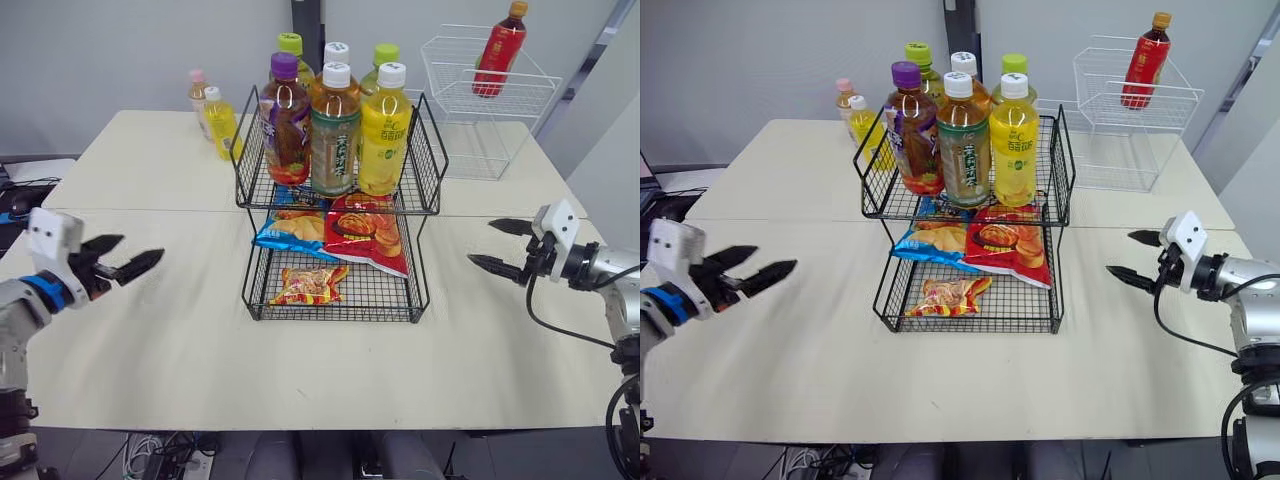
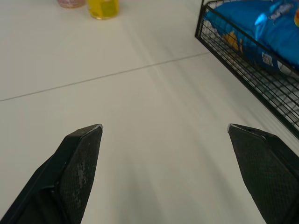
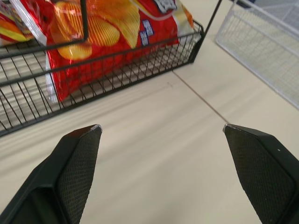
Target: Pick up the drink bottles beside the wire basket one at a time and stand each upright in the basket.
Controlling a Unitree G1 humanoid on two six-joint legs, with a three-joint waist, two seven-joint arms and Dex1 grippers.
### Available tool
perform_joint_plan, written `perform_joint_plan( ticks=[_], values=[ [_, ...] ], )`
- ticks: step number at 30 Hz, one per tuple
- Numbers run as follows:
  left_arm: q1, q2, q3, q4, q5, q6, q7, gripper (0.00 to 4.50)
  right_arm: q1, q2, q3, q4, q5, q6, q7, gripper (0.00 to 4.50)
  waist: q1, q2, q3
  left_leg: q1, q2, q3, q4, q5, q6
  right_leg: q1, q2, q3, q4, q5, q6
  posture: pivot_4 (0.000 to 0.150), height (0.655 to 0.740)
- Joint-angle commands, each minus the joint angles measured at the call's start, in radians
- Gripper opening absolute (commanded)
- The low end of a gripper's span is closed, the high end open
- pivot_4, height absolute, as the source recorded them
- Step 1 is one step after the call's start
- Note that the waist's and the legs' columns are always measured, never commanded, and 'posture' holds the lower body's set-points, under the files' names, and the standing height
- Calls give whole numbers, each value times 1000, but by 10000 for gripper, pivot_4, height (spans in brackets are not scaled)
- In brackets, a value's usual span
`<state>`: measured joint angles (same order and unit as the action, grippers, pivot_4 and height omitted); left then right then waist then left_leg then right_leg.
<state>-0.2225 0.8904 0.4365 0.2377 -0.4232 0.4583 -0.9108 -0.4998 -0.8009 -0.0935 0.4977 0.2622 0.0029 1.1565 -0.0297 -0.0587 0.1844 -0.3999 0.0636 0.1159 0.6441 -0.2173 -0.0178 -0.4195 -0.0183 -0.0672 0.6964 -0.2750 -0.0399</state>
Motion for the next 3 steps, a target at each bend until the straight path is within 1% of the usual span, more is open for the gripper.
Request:
perform_joint_plan(
  ticks=[1, 3],
  values=[
    [-9, 19, 7, 20, 18, -59, -8, 44618, 20, -21, -15, -24, -8, -28, 7, 45000, 0, 0, 0, 0, 0, 0, 0, 0, 0, 0, 0, 0, 0, 0, 0, 1500, 7400],
    [-5, 21, 5, 25, 19, -68, -12, 44618, 24, -18, -25, -35, -5, -29, -5, 45000, 0, 0, 0, 0, 0, 0, 0, 0, 0, 0, 0, 0, 0, 0, 0, 1500, 7400]
  ],
)
